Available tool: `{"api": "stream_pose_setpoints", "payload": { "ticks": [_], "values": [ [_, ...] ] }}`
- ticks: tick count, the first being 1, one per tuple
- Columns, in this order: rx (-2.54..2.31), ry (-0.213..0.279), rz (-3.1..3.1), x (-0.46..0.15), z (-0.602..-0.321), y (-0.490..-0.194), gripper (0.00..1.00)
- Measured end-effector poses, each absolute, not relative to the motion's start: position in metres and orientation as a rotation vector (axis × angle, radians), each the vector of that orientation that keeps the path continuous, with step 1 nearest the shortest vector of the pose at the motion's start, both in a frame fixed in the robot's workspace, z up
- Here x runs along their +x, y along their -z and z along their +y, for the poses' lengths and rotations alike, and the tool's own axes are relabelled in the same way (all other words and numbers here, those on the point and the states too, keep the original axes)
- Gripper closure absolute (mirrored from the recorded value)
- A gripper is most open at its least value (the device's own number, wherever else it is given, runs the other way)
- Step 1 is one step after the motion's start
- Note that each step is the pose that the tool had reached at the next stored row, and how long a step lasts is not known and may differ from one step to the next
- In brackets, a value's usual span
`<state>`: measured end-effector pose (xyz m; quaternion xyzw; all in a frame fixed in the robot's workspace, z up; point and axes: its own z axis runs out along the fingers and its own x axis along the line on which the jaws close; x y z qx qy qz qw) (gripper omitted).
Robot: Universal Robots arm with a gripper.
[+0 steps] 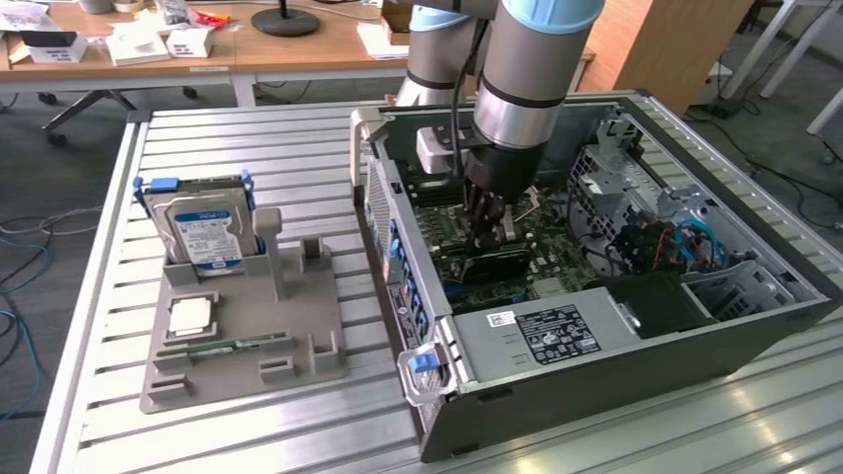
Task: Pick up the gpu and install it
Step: 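Press down on the gpu until it lock into place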
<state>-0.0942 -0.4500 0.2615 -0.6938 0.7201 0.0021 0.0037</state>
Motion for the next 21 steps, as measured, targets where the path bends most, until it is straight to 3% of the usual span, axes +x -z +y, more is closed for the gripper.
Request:
{"api": "stream_pose_setpoints", "payload": {
  "ticks": [21],
  "values": [
    [-2.175,-0.006,2.258,-0.094,-0.450,-0.273,0.89]
  ]
}}
